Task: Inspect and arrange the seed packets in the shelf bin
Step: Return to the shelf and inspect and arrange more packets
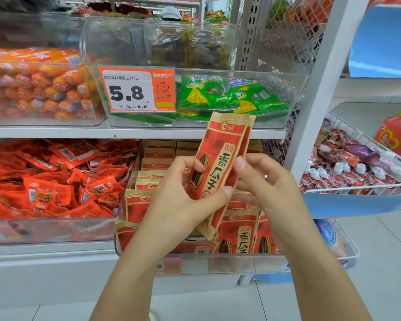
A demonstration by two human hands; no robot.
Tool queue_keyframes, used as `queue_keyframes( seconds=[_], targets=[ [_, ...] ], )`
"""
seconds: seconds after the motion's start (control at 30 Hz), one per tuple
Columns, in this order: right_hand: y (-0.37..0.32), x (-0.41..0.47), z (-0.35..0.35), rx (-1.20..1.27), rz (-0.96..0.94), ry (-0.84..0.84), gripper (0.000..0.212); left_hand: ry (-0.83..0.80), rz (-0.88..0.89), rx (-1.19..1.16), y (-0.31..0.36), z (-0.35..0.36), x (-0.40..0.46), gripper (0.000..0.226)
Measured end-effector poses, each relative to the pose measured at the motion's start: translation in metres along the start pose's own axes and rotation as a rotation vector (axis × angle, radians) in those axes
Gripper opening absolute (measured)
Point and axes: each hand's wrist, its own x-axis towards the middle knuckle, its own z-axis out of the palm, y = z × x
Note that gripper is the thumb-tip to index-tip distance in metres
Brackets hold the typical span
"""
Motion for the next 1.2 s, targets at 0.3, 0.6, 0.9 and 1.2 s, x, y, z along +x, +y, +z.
queue_keyframes(
  seconds=[0.3,0.6,0.9,1.2],
  targets=[
    [0.0,0.004,0.005,0.225,0.036,-0.009,0.07,-0.274,-0.06,-0.241,0.004,-0.003,-0.006,0.024],
    [0.003,0.005,0.01,0.242,0.05,-0.022,0.061,-0.164,-0.06,-0.216,0.011,0.003,-0.009,0.063],
    [0.002,0.004,0.01,0.307,0.04,-0.047,0.055,-0.126,-0.046,-0.179,0.015,0.005,-0.004,0.051],
    [-0.002,0.007,-0.003,0.373,0.059,0.075,0.065,-0.37,-0.056,-0.189,0.003,-0.006,-0.006,0.061]
  ],
)
